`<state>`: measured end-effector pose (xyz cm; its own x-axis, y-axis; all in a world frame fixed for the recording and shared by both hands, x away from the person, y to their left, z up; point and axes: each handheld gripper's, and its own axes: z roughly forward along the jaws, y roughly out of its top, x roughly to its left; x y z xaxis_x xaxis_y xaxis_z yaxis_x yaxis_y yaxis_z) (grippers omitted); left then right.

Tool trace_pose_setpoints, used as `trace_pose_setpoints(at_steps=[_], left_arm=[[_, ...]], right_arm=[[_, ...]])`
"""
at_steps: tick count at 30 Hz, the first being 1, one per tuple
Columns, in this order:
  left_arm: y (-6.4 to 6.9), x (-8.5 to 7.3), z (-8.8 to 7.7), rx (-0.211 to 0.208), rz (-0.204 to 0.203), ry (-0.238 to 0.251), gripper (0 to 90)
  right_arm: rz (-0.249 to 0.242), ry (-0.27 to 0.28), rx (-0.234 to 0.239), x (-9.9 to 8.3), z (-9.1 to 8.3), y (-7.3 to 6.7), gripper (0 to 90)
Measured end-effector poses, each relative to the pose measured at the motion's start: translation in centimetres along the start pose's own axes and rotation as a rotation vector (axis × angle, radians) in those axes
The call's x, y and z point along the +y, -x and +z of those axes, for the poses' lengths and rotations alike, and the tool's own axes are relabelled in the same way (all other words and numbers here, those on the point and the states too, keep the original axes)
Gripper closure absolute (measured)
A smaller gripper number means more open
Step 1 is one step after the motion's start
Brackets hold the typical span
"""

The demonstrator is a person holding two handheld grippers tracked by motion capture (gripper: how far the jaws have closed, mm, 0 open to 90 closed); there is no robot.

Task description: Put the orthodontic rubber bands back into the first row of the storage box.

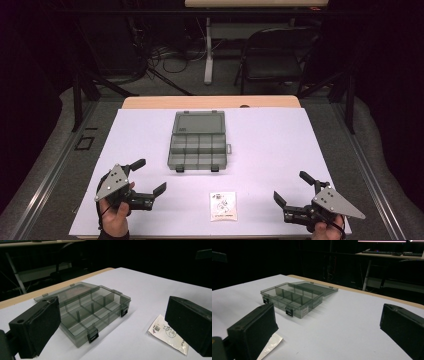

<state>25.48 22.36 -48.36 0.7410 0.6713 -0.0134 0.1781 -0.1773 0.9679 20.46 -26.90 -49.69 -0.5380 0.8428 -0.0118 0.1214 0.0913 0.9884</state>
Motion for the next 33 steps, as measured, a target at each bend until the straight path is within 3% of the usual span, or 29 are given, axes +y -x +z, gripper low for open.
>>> trace_pose_setpoints(at_steps=[10, 13, 18, 21, 30, 33], left_arm=[[-0.2, 0.0, 0.4, -0.010, -0.013, -0.011, 0.5], [-0.3, 0.0, 0.6, -0.009, -0.033, -0.009, 0.5], [0.0, 0.4, 0.7, -0.013, -0.020, -0.039, 0.5], [0.0, 0.7, 0.9, -0.021, -0.035, -0.047, 0.5], [0.6, 1.5, 2.6, -0.050, -0.054, -0.109, 0.5], [0.8, 1.8, 3.4, -0.069, -0.040, -0.132, 0.5]], right_arm=[[0.006, 0.017, -0.007, -0.1, 0.3, -0.1, 0.0], [0.001, 0.007, 0.001, -0.2, 0.6, 0.1, 0.0], [-0.013, -0.001, 0.012, -0.1, 0.6, -0.1, 0.0], [-0.018, 0.003, 0.008, -0.1, 0.6, -0.2, 0.0], [-0.004, -0.005, 0.011, -0.1, 0.6, -0.2, 0.0], [-0.015, -0.002, 0.013, -0.1, 0.7, -0.2, 0.0]])
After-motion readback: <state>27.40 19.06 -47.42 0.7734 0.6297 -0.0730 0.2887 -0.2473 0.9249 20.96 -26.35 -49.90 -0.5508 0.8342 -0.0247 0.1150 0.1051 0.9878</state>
